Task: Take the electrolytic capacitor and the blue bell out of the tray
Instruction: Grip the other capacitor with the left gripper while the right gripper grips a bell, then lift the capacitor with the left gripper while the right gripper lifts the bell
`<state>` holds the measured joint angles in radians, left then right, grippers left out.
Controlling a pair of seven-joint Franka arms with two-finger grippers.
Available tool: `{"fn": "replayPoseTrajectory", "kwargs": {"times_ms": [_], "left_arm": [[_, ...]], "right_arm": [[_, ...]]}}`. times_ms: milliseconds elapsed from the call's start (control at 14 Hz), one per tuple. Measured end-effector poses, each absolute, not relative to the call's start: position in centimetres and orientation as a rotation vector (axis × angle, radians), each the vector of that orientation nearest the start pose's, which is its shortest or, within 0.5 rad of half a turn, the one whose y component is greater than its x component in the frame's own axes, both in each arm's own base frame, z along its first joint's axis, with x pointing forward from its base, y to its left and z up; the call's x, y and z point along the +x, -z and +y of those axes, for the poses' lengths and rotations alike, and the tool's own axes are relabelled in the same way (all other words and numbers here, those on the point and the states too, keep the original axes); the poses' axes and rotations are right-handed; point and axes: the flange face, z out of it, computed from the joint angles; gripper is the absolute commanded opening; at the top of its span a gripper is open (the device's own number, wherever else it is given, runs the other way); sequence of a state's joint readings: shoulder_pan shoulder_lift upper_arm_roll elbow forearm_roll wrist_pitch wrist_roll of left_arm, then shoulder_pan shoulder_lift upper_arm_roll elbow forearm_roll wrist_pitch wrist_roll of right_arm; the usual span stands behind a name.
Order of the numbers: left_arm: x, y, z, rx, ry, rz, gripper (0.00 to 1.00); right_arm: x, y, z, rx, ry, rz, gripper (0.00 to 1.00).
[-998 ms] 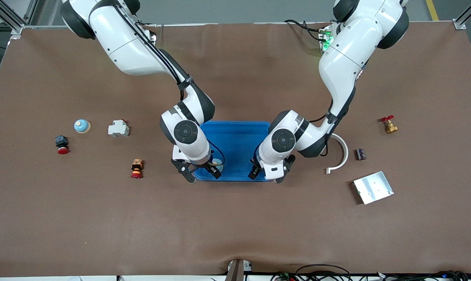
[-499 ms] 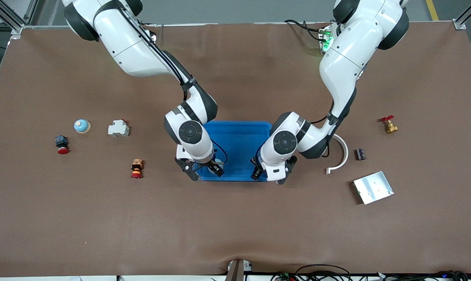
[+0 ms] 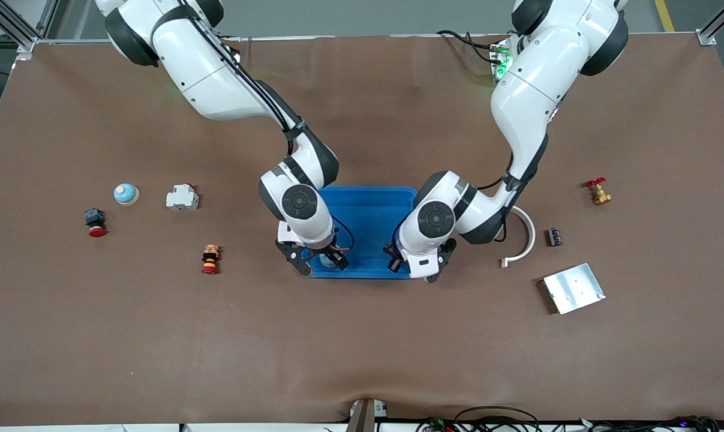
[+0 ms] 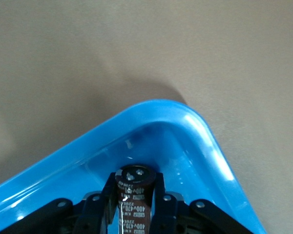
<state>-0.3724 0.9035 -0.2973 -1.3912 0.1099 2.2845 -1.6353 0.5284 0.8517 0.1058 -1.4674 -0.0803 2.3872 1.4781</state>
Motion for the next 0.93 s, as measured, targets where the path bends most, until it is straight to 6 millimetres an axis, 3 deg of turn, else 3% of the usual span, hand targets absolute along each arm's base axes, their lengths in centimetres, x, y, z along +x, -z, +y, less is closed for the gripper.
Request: {"fn": "replayPoseTrajectory", "kwargs": {"times_ms": [71,143,214,428,713,927], "left_arm": [[60.3,-18.5,-41.6,-2.815,-0.202,-1.549,0.0],[60.4,-19.0,-41.6,-2.817,-0.197,-1.552,0.0],[60.6,-19.8,-41.7,-2.822,-0.186,-1.561,0.0],[61.2,-23.2,-41.2,-2.814,-0.165,-1.57,0.0],[61.7,-29.2,-39.4,-2.794,-0.143,-1.534,0.0],[61.4,-31.7,-36.5,-2.836,-0.18,-1.279,0.0]], "right_arm": [[59.3,-18.0,41.8,-2.808,0.028,1.232,0.54],[59.4,-18.1,41.8,-2.808,0.03,1.231,0.19],[59.4,-18.2,41.8,-2.806,0.032,1.231,0.0],[59.7,-18.5,41.8,-2.799,0.038,1.234,0.0],[59.9,-18.9,42.0,-2.787,0.042,1.247,0.0],[60.6,-20.5,42.4,-2.773,0.033,1.276,0.0]]}}
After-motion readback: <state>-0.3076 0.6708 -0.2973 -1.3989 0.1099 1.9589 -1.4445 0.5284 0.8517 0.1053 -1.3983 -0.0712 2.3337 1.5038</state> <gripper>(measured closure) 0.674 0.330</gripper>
